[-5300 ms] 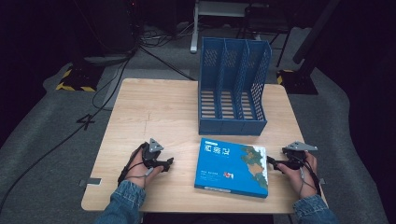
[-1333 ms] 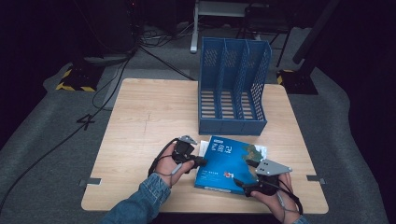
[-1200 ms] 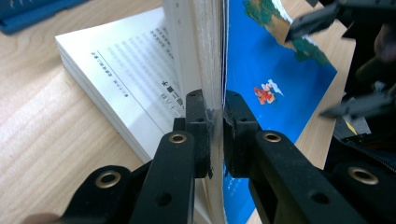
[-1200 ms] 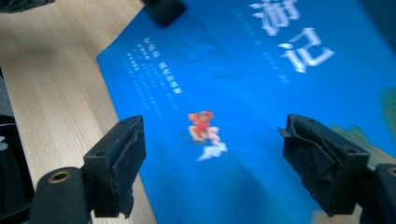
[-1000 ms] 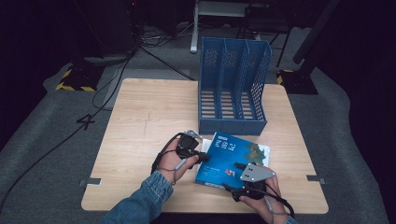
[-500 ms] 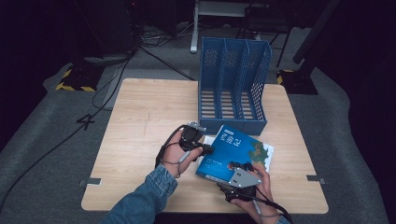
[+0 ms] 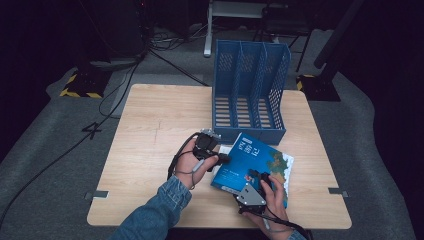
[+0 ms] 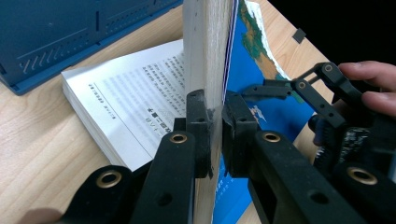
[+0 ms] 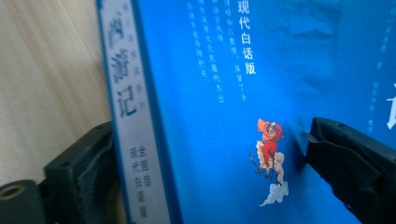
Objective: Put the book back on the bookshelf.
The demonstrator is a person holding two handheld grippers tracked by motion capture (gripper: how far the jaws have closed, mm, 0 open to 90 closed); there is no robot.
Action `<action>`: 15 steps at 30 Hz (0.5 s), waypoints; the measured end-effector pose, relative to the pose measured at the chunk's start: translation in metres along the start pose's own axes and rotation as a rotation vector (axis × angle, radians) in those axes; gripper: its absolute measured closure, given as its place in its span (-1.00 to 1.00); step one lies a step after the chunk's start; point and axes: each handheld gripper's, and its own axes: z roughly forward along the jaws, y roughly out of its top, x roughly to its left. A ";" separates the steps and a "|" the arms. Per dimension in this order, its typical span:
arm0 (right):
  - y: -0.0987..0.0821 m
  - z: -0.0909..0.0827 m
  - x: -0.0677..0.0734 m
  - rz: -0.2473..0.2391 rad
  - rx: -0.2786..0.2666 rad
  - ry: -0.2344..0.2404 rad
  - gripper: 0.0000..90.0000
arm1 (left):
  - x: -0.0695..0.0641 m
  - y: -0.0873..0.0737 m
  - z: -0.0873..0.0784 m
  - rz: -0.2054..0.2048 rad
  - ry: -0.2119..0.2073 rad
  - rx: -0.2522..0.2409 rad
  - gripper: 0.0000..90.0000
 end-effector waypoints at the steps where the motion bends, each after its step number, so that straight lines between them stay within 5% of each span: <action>1: 0.000 0.001 0.000 0.001 0.002 -0.006 -0.89 | 0.000 0.000 0.001 -0.003 -0.007 -0.001 0.83; 8: -0.006 0.006 -0.003 -0.022 0.059 -0.063 -0.98 | -0.001 -0.001 0.003 -0.010 -0.028 0.002 0.83; 15: -0.008 0.010 -0.004 -0.050 0.059 -0.127 -0.98 | -0.002 -0.001 0.004 -0.022 -0.047 -0.010 0.83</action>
